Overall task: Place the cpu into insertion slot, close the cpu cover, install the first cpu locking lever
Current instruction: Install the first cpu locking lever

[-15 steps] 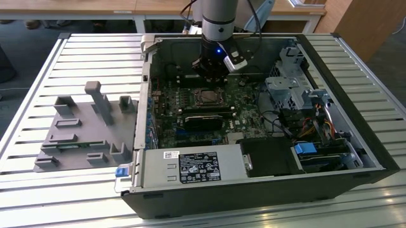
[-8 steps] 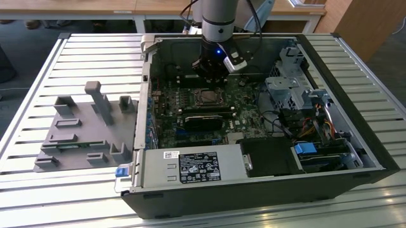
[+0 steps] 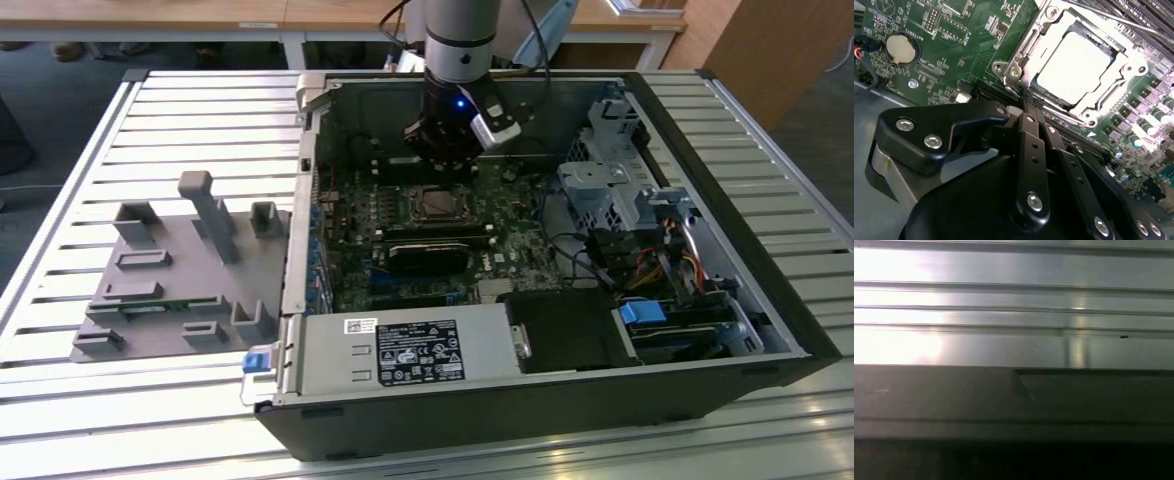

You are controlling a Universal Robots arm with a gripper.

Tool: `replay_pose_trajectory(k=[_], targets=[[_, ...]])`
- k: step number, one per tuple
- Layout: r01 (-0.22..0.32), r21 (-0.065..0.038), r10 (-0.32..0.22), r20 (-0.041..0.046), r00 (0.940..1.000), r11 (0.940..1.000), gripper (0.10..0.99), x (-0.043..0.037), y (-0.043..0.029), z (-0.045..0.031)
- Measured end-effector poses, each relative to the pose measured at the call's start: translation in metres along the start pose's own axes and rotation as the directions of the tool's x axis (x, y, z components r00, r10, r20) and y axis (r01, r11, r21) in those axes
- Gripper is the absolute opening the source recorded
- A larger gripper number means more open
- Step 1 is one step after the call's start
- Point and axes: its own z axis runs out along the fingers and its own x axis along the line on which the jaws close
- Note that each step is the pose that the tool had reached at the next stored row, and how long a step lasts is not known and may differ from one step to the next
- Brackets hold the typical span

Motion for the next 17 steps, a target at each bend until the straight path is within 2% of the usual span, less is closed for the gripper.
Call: replay_pose_trajectory(k=[17], targets=[[0.0, -0.001, 0.0, 0.0, 1.0, 1.0, 0.106, -0.0002, 0.0001, -0.007]])
